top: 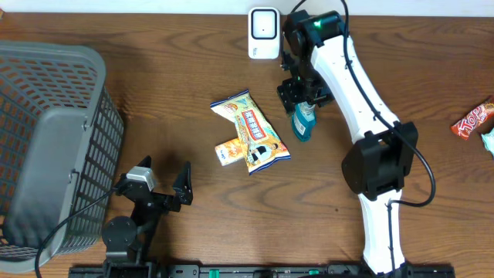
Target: Scan the item barcode
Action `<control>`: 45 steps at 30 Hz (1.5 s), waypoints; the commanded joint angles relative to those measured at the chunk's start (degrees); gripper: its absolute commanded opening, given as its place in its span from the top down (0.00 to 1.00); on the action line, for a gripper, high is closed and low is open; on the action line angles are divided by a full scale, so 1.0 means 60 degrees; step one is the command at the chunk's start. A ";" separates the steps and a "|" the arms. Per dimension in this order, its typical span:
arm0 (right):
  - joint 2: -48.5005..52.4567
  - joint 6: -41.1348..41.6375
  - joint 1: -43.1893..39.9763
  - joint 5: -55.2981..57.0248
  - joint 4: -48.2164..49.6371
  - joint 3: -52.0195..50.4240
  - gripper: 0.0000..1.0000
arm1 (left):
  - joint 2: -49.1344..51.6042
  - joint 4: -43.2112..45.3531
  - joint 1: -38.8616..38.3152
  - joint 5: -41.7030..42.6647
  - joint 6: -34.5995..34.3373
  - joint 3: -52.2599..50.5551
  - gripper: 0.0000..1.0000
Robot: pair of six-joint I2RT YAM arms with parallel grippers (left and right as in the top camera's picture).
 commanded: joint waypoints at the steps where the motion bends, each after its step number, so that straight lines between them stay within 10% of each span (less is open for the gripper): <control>1: 0.0474 -0.0011 0.0004 0.0153 -0.0073 0.0113 0.24 | -0.0044 -0.0284 -0.0040 0.0040 -0.0015 -0.0175 0.02; 7: 0.0954 -0.0015 0.0015 0.0248 -0.0171 0.0084 0.29 | -0.0044 -0.0280 -0.0040 0.0044 -0.0015 -0.0175 0.02; 26: 0.1035 -0.0488 -0.0015 0.0182 -0.0375 0.0084 0.92 | -0.0044 -0.0280 -0.0040 0.0040 -0.0015 -0.0175 0.02; 45: -0.1224 -0.5723 -0.1450 -0.9347 -0.0372 0.0106 0.94 | -0.0044 -0.0280 -0.0040 0.0040 -0.0015 -0.0175 0.02</control>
